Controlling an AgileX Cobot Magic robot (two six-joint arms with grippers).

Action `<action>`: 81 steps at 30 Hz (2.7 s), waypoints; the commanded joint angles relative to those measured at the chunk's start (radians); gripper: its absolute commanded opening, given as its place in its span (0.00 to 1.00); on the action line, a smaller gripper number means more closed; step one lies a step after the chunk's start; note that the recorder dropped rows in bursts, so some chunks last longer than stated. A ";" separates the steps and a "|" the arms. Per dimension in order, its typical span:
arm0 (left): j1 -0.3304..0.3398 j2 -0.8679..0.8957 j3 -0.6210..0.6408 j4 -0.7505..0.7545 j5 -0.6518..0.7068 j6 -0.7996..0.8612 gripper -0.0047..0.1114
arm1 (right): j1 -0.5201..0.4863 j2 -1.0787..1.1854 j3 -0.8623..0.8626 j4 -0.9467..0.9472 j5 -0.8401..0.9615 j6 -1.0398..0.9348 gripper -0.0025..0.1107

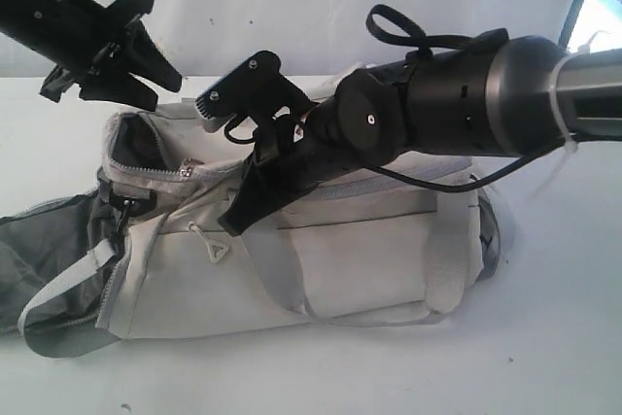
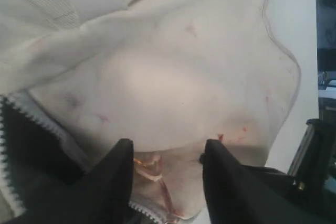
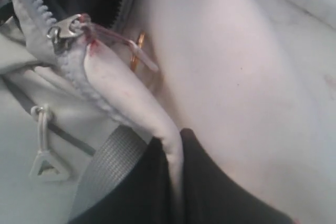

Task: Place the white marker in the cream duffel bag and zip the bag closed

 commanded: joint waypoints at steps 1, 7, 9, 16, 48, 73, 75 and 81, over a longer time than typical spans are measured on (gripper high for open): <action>-0.074 -0.011 -0.004 0.019 0.005 -0.011 0.42 | -0.008 -0.014 -0.003 0.001 0.013 0.005 0.02; -0.156 -0.009 0.033 0.240 0.005 -0.091 0.56 | -0.008 -0.016 -0.003 0.001 0.021 0.005 0.02; -0.156 -0.009 0.050 0.259 0.005 -0.091 0.59 | -0.008 -0.016 -0.003 0.001 0.023 0.005 0.02; -0.158 -0.009 0.093 0.104 0.005 0.072 0.58 | -0.008 -0.016 -0.003 0.001 0.029 0.005 0.02; -0.234 0.060 0.113 0.227 -0.034 -0.037 0.18 | -0.008 -0.016 -0.003 0.001 0.078 -0.007 0.02; -0.222 -0.087 0.076 0.248 0.005 -0.083 0.04 | -0.042 -0.016 -0.003 -0.001 0.180 0.118 0.02; -0.211 -0.101 0.076 0.248 -0.012 -0.100 0.04 | -0.044 -0.014 -0.003 -0.003 0.196 0.139 0.02; -0.192 -0.140 0.076 0.254 -0.013 -0.132 0.04 | -0.047 -0.014 0.003 -0.003 0.198 0.184 0.02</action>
